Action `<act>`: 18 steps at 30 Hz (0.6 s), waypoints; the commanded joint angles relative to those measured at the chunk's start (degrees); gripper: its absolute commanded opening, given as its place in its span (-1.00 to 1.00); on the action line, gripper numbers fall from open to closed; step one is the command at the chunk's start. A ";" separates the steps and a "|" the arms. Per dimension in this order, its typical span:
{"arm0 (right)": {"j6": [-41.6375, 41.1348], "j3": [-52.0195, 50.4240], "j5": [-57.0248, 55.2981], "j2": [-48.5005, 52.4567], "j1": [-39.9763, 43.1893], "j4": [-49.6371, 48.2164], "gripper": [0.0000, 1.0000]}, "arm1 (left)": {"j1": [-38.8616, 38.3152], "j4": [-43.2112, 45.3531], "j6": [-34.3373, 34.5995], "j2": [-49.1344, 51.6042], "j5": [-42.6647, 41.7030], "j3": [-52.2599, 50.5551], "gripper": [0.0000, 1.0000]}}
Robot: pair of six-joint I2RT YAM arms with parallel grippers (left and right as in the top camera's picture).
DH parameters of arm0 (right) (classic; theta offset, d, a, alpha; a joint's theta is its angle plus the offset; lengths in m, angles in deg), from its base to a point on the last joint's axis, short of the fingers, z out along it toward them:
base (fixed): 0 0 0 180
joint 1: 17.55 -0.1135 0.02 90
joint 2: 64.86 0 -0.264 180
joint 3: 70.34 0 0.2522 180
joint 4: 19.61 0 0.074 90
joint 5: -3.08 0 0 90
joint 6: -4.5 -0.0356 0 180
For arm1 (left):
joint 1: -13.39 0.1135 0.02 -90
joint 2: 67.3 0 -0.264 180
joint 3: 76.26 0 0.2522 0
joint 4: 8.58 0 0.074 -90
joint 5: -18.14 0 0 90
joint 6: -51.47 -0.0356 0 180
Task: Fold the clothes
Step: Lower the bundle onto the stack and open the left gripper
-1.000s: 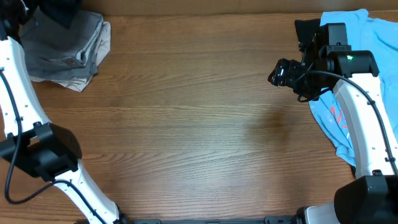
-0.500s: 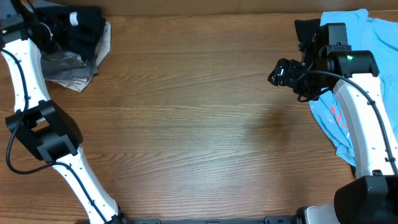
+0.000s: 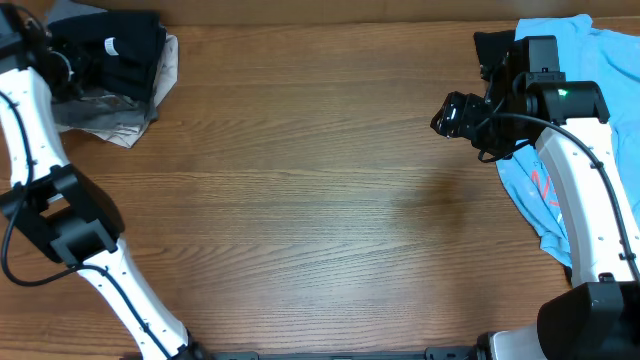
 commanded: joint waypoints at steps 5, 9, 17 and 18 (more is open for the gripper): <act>0.24 0.57 -0.42 -0.35 -0.04 -0.31 0.76 | 4.00 -8.96 -21.24 -11.74 -9.35 0.57 0.02; 0.24 0.57 -0.42 -0.35 -0.04 -0.59 0.76 | 4.61 -12.66 -29.68 -17.92 -6.36 0.57 0.06; 0.00 0.57 0.24 -0.35 -0.04 -0.94 0.78 | -2.16 2.69 -45.59 -17.53 5.25 0.55 0.36; 0.00 0.57 0.24 -0.35 -0.04 -0.92 0.78 | -3.23 5.49 -46.71 -16.17 7.91 0.55 0.46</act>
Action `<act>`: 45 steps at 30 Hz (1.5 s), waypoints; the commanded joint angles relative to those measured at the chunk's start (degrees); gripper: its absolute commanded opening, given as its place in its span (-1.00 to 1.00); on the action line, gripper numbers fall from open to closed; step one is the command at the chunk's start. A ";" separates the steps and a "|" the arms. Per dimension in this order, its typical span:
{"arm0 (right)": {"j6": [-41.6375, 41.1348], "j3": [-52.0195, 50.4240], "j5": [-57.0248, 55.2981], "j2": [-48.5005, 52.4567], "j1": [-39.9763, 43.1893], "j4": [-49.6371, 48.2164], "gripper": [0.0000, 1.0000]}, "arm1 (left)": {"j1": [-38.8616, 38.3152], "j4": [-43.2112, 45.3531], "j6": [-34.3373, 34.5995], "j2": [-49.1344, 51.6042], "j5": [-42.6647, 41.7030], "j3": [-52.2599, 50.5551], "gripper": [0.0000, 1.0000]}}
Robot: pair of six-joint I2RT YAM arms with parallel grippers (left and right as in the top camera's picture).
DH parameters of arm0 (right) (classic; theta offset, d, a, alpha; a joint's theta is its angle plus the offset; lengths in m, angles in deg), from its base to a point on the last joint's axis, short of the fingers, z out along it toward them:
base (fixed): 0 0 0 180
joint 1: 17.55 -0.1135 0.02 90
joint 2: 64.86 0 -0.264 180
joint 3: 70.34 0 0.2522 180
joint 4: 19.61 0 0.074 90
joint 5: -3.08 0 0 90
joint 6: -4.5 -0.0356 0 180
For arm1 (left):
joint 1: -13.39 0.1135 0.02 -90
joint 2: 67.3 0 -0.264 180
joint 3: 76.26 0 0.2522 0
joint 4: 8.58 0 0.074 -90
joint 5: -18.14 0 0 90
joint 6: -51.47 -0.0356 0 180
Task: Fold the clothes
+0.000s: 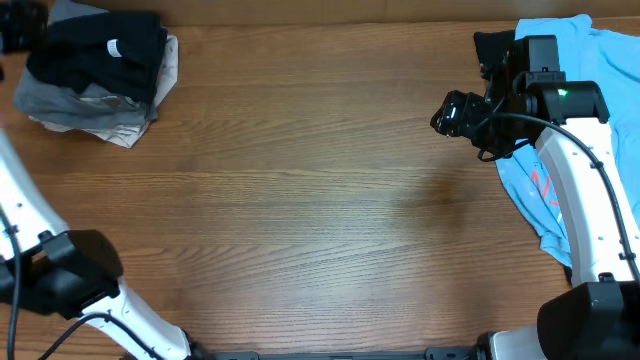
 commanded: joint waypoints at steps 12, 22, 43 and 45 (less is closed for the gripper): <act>0.00 0.57 0.17 -0.35 -0.04 -0.04 0.79 | -7.50 9.84 -16.63 24.72 24.70 -0.26 0.81; 0.02 0.57 0.17 -0.35 -0.04 0.02 0.81 | -2.82 8.28 -11.17 34.29 28.28 -0.26 0.90; 6.54 34.97 -1.29 -0.46 3.21 18.97 1.00 | -3.08 9.60 -1.79 -0.13 26.95 0.52 1.00; 6.54 40.09 -1.57 -0.50 3.21 23.10 1.00 | -3.17 9.42 -1.75 -1.86 26.99 0.52 0.99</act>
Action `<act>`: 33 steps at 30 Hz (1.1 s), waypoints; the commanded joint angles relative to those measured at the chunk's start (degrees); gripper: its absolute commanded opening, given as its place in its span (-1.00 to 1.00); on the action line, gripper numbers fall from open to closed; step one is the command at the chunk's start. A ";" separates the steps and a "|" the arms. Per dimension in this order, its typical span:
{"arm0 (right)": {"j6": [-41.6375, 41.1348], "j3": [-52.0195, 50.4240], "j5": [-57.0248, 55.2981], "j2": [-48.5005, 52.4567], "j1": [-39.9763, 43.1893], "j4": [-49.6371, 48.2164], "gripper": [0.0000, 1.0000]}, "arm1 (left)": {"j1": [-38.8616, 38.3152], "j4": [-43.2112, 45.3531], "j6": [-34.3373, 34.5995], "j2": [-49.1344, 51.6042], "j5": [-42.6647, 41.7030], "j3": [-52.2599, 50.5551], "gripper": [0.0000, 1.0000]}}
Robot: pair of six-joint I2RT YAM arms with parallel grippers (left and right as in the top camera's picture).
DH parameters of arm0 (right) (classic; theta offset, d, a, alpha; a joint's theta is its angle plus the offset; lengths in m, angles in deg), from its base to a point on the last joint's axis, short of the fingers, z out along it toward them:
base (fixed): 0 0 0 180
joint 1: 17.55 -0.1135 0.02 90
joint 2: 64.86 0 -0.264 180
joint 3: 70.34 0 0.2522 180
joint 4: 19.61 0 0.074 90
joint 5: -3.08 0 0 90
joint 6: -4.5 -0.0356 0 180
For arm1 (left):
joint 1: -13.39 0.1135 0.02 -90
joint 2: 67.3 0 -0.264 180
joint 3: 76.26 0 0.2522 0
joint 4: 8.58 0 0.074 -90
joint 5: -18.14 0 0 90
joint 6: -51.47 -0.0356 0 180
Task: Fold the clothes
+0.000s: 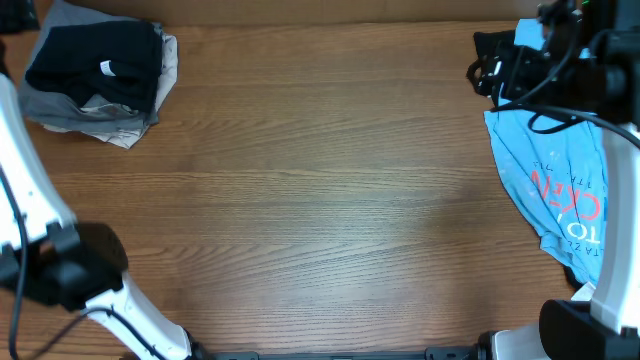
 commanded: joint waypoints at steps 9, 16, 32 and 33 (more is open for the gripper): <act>1.14 16.72 5.90 -6.27 -0.17 10.64 1.00 | -0.81 -2.75 3.15 -3.85 0.52 0.22 1.00; -0.28 16.70 10.84 -9.49 -0.15 11.10 1.00 | -0.81 -9.86 3.15 -3.85 0.55 0.22 1.00; 7.87 15.02 3.30 -9.35 -0.37 10.56 1.00 | -0.81 -21.11 3.15 -3.85 0.52 0.22 1.00; 7.87 14.05 0.55 -10.03 -0.74 10.16 1.00 | -0.81 -21.11 3.15 -3.85 0.55 0.22 1.00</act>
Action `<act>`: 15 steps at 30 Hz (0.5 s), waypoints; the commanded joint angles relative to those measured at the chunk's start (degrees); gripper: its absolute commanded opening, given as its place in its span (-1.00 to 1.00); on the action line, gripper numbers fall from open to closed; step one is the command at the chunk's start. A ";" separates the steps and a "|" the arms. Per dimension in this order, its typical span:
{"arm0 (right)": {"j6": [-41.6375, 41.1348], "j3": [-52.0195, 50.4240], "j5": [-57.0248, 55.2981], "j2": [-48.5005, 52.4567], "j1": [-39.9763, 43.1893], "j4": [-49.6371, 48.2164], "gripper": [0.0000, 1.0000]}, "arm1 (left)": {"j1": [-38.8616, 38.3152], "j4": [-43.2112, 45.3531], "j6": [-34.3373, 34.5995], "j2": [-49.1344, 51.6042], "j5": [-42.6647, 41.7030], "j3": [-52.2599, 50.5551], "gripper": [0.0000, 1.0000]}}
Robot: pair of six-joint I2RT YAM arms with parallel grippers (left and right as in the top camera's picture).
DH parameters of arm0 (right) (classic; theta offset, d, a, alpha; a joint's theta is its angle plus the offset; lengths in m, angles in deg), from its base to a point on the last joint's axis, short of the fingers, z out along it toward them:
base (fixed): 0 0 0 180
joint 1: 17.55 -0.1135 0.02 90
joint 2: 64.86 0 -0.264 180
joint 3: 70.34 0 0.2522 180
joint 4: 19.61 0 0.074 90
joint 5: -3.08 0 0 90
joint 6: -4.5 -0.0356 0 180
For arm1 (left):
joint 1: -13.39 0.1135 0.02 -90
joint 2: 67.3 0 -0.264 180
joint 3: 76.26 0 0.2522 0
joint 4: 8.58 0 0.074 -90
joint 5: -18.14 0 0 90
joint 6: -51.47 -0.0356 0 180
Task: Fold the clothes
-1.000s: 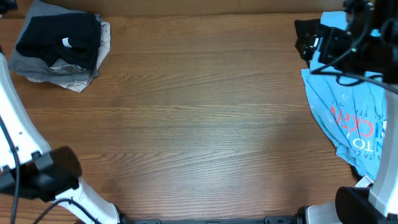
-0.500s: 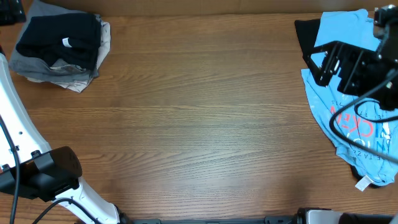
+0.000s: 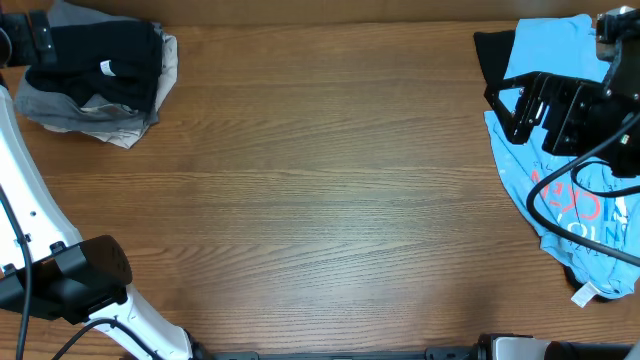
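Note:
A light blue T-shirt (image 3: 560,205) with red print lies crumpled along the table's right edge. A black garment (image 3: 490,52) peeks out at its top left. My right gripper (image 3: 508,112) hovers over the shirt's upper left edge, its fingers spread and nothing between them. At the top left sits a pile of folded clothes (image 3: 100,75), black on top, grey beneath. My left gripper (image 3: 22,45) is at the pile's left edge, half cut off by the frame; its jaws do not show.
Wooden table (image 3: 320,200) between the two piles. The left arm's white link (image 3: 25,200) runs down the left edge to its dark joint (image 3: 75,280). The right arm's cables (image 3: 570,180) hang over the blue shirt.
My right arm has come down from the top right corner, and its gripper now sits lower, over the shirt's left edge. The left gripper has moved in beside the folded pile.
First my left gripper was on the black garment at the top-left pile, and my right gripper hung left of the blue shirt. Then the left had drawn back to the corner, leaving the pile folded. Later the right arm was at the top right; now it is over the shirt.

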 commanded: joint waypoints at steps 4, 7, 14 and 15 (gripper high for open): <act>2.58 -9.64 -14.71 -7.06 -2.32 -6.84 1.00 | -0.13 -0.15 0.59 0.37 0.52 0.13 1.00; 2.56 -19.71 -14.99 -13.60 -2.38 -13.97 1.00 | -0.13 -0.17 0.59 0.37 0.55 0.13 1.00; 2.56 -51.39 -17.33 -32.20 -2.38 -36.04 1.00 | -0.13 -0.17 0.59 0.37 0.55 0.13 1.00; 2.56 -56.15 -17.33 -34.91 -2.38 -38.91 1.00 | -0.13 -0.15 0.59 0.37 0.52 0.13 1.00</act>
